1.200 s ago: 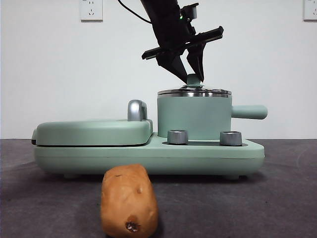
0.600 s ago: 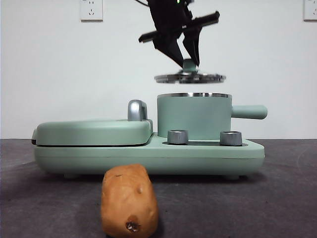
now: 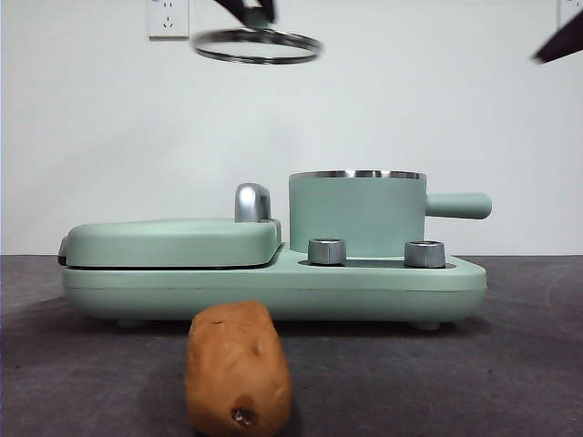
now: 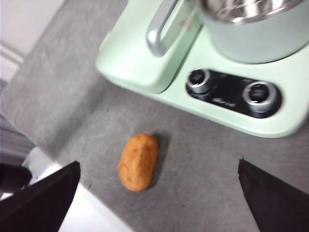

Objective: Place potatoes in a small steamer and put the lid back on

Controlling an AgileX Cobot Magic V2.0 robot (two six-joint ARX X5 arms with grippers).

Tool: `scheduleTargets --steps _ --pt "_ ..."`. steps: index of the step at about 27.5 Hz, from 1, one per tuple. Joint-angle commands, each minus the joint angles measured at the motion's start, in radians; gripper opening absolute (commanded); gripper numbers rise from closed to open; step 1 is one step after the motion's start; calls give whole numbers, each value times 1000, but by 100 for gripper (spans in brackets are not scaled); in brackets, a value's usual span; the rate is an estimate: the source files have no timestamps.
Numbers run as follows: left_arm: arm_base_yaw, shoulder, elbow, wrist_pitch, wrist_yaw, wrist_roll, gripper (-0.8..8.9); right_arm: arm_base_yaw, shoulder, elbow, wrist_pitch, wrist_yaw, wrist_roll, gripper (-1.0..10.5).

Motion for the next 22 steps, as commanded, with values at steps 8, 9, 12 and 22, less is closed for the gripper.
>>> scheduleTargets --steps 8,9,12,22 --pt "118 -42 39 -102 -3 20 14 341 334 55 135 195 234 508" --pt "129 -44 39 -105 -3 19 14 358 373 65 135 198 243 508" --pt "160 -46 39 -110 -3 19 14 399 482 104 132 209 262 508" --pt "216 -46 39 -118 -2 16 14 488 780 279 50 286 267 507"
